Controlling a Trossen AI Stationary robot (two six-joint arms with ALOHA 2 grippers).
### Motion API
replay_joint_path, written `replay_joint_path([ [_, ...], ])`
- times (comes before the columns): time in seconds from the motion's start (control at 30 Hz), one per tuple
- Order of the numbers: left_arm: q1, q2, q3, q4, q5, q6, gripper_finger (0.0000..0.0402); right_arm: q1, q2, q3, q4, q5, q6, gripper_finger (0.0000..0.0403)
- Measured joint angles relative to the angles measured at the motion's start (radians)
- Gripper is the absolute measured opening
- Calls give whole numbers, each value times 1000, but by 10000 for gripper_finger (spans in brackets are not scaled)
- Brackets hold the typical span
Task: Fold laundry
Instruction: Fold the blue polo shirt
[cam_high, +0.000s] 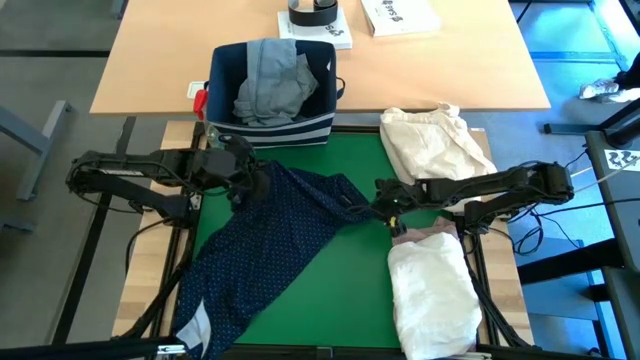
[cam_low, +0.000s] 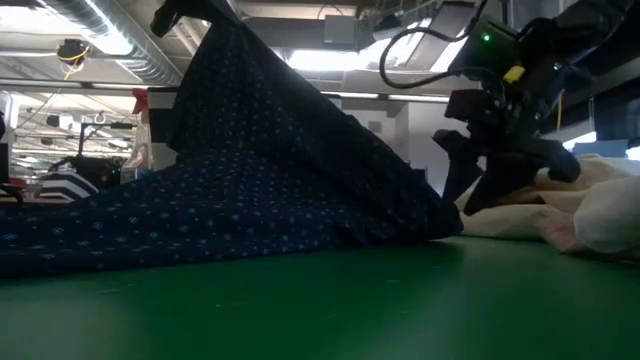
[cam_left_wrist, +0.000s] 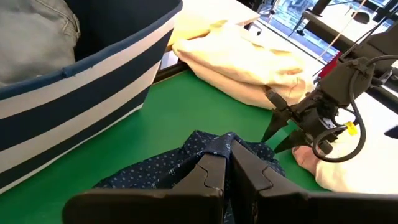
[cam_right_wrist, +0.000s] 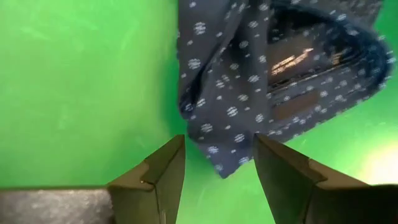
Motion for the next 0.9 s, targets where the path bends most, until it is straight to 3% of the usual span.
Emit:
replay_joint_path([
  [0.17, 0, 0, 0, -1, 1, 11, 2, 0, 36, -46, 147, -7, -1, 188],
  [0.27, 0, 0, 0, -1, 1, 22, 2, 0, 101, -48, 209, 41, -2, 180],
  [0.37, 0, 0, 0, 2, 1, 22, 2, 0, 153, -48, 244, 56, -2, 141],
  [0.43, 0, 0, 0, 2, 6, 21, 2, 0, 167, -47, 244, 50, -2, 93],
  [0.53, -1, 0, 0, 8, 16, 8, 2, 0, 160, -30, 200, 30, -5, 20],
  [0.67, -9, -3, 36, -31, 12, -55, 2, 0, 92, 39, 60, -25, 0, 22],
  [0.9, -26, -7, 124, -349, -175, -201, 2, -66, -31, 172, -153, -226, 2, 10],
])
